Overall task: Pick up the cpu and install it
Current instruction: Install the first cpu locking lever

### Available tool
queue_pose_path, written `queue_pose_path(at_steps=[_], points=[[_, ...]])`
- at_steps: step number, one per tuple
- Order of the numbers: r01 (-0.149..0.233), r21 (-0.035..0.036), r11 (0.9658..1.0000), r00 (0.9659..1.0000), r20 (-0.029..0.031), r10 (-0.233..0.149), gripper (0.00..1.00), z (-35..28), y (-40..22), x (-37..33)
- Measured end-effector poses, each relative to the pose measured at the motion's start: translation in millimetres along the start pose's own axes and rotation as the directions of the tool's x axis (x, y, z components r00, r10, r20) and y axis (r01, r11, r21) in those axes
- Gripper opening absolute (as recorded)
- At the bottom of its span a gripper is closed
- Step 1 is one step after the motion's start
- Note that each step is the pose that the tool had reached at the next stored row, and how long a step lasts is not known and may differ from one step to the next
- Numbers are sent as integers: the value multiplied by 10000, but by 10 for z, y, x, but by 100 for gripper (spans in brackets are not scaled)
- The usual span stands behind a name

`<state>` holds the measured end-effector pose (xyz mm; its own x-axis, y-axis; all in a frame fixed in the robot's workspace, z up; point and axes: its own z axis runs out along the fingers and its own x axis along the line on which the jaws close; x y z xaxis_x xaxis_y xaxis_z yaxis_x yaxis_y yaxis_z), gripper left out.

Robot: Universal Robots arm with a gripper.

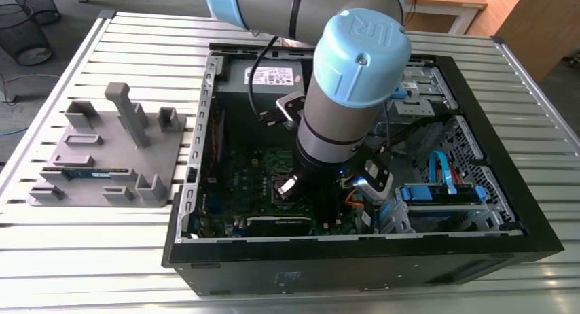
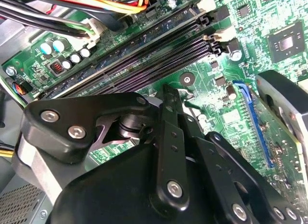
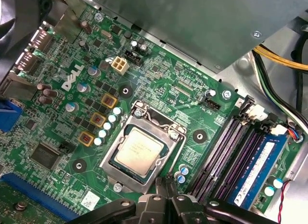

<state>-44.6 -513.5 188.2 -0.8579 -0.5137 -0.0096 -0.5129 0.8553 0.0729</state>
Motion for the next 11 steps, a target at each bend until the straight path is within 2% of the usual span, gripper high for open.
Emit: queue_pose_path(at_steps=[7,11], points=[[-1,-3,10000,10000,2,1,11,-8,8,12],[-2,-1,10000,10000,1,2,11,-73,13,12]])
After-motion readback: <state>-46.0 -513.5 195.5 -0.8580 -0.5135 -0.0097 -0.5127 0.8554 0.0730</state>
